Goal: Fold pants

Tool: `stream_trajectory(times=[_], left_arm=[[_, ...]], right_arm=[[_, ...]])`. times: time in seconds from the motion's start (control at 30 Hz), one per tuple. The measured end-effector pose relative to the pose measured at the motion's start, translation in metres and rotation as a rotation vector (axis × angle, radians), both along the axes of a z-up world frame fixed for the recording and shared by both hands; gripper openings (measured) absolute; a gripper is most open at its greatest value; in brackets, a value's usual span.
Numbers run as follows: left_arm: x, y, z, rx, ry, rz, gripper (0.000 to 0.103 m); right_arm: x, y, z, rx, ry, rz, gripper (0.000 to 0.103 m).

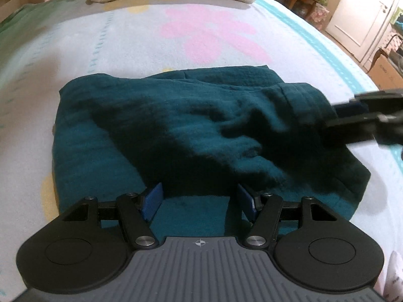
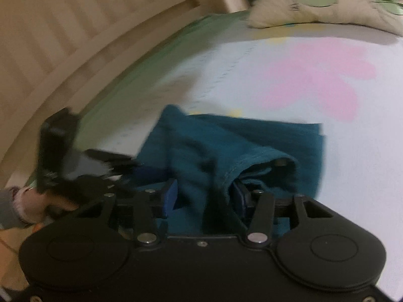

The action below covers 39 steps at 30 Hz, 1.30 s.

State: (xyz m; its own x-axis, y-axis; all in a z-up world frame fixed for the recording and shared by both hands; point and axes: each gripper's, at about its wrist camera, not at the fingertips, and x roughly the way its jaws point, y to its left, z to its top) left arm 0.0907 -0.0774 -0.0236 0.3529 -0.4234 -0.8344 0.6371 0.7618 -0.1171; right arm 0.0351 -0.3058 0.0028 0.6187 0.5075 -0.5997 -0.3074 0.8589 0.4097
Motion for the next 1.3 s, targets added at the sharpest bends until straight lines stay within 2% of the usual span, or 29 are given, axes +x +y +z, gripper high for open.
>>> stream_trajectory(times=[0.1, 0.2, 0.33, 0.43, 0.6, 0.67, 0.7, 0.77, 0.87, 0.97, 1.03, 1.13, 1.2, 1.23, 1.3], left_arm=[[-0.003, 0.001, 0.0, 0.002, -0.005, -0.002, 0.062], [-0.005, -0.001, 0.002, 0.009, -0.01, -0.007, 0.063], [-0.005, -0.002, 0.002, 0.005, -0.009, -0.006, 0.062], [-0.006, -0.003, 0.001, 0.006, -0.011, -0.006, 0.062], [-0.009, -0.004, 0.001, 0.017, -0.026, -0.011, 0.063], [-0.011, -0.005, 0.001, 0.02, -0.034, -0.016, 0.063], [-0.011, -0.005, 0.002, 0.02, -0.036, -0.017, 0.063], [-0.012, -0.005, 0.002, 0.023, -0.035, -0.017, 0.063], [-0.012, -0.005, 0.003, 0.028, -0.032, -0.022, 0.063], [-0.012, -0.003, 0.006, 0.023, -0.02, -0.006, 0.063], [-0.014, -0.003, 0.008, 0.02, -0.018, 0.003, 0.063], [-0.017, -0.007, 0.011, 0.011, -0.008, -0.007, 0.062], [-0.024, -0.006, 0.016, -0.004, -0.013, -0.014, 0.063], [-0.027, -0.004, 0.019, -0.012, -0.024, -0.015, 0.063], [-0.033, 0.002, 0.028, -0.014, -0.07, -0.014, 0.063]], right_arm=[[-0.002, 0.006, -0.004, -0.018, -0.006, 0.004, 0.056], [0.003, 0.001, -0.009, -0.023, 0.026, -0.044, 0.056], [0.011, -0.016, -0.022, 0.002, 0.107, -0.111, 0.059], [0.016, -0.027, -0.029, 0.054, 0.131, -0.128, 0.059], [0.034, -0.036, -0.035, 0.162, 0.096, -0.129, 0.06], [0.038, -0.047, -0.031, 0.165, 0.018, -0.208, 0.057], [0.042, -0.056, -0.031, 0.168, 0.004, -0.277, 0.051], [0.051, -0.077, -0.035, 0.156, 0.049, -0.437, 0.053], [0.049, -0.097, -0.036, 0.17, 0.073, -0.488, 0.052], [0.036, -0.091, -0.027, 0.136, 0.024, -0.452, 0.053], [0.031, -0.074, -0.021, 0.094, -0.018, -0.382, 0.053], [0.033, -0.043, -0.023, -0.045, -0.034, -0.264, 0.051], [0.037, -0.028, -0.038, -0.182, 0.005, -0.248, 0.049], [0.039, -0.027, -0.047, -0.211, 0.03, -0.26, 0.049], [0.036, -0.032, -0.05, -0.171, 0.019, -0.289, 0.051]])
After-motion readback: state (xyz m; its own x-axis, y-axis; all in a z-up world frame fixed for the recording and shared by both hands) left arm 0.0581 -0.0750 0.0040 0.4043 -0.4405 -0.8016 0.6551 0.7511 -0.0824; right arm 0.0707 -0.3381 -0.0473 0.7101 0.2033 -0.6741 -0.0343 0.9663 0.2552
